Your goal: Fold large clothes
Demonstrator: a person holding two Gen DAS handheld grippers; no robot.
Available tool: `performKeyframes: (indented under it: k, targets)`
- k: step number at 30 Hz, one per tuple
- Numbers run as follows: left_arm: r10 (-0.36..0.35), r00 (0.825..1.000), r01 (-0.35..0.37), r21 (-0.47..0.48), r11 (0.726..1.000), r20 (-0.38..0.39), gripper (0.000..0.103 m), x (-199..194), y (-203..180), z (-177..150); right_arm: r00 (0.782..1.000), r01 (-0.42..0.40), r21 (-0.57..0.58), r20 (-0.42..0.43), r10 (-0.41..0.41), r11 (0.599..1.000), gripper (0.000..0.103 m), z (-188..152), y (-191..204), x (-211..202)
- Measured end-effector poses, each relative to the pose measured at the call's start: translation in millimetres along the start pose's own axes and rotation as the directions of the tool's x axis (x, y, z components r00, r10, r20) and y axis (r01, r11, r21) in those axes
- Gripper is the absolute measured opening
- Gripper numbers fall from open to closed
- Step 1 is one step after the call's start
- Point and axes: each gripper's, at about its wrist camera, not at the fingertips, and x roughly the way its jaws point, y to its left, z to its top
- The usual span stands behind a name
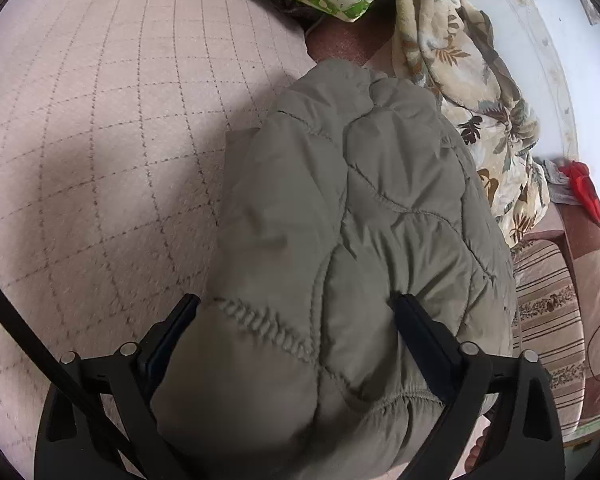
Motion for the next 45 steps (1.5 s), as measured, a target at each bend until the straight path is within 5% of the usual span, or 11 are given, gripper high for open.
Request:
performKeyframes:
  k: [3, 8, 11, 17, 24, 28, 31, 33, 36, 41, 45]
  targets:
    - [0.044, 0.999, -0.044, 0.037, 0.998, 0.009, 0.067, -18, -13, -10, 0.997, -0.066, 0.069, -0.045, 0.069, 0.995, 0.092, 6, -8, 10]
    - [0.117, 0.993, -0.118, 0.106, 0.987, 0.014, 0.06, -51, -27, -35, 0.982, -0.176, 0.066, -0.051, 0.179, 0.982, 0.059, 7, -1, -18]
    - [0.162, 0.987, -0.163, 0.095, 0.982, 0.01, 0.065, -52, -24, -37, 0.98, -0.19, 0.034, -0.054, 0.192, 0.981, 0.059, -3, 0, -39]
    - [0.254, 0.957, -0.274, 0.157, 0.949, 0.138, 0.065, -86, -55, -50, 0.999, 0.022, -0.07, 0.039, -0.019, 0.997, 0.083, -13, 3, -58]
    - [0.368, 0.844, -0.47, 0.205, 0.859, 0.39, 0.066, -158, -85, -102, 0.904, 0.276, -0.086, 0.361, -0.228, 0.957, 0.087, -24, 22, -129]
    - [0.381, 0.795, -0.517, 0.199, 0.833, 0.472, 0.074, -189, -96, -134, 0.934, 0.235, -0.134, 0.307, -0.185, 0.963, 0.086, -44, 47, -132]
    - [0.446, 0.714, -0.599, 0.141, 0.788, 0.54, 0.079, -204, -106, -153, 0.966, 0.17, -0.105, 0.212, -0.145, 0.98, 0.081, -71, 56, -122]
    - [0.451, 0.685, -0.615, 0.121, 0.78, 0.572, 0.079, -213, -112, -163, 0.98, 0.156, -0.069, 0.133, -0.146, 0.985, 0.073, -88, 55, -106]
    - [0.444, 0.672, -0.618, 0.118, 0.777, 0.593, 0.082, -219, -118, -171, 0.983, 0.184, -0.056, 0.022, -0.183, 0.981, 0.054, -91, 53, -66]
    - [0.446, 0.676, -0.625, 0.135, 0.769, 0.587, 0.083, -217, -124, -178, 0.994, 0.112, 0.09, 0.002, -0.112, 0.99, 0.058, -48, 19, -33]
    - [0.411, 0.711, -0.585, 0.155, 0.796, 0.571, 0.083, -217, -122, -185, 0.991, 0.124, 0.108, 0.032, -0.128, 0.986, 0.069, -36, 10, -30]
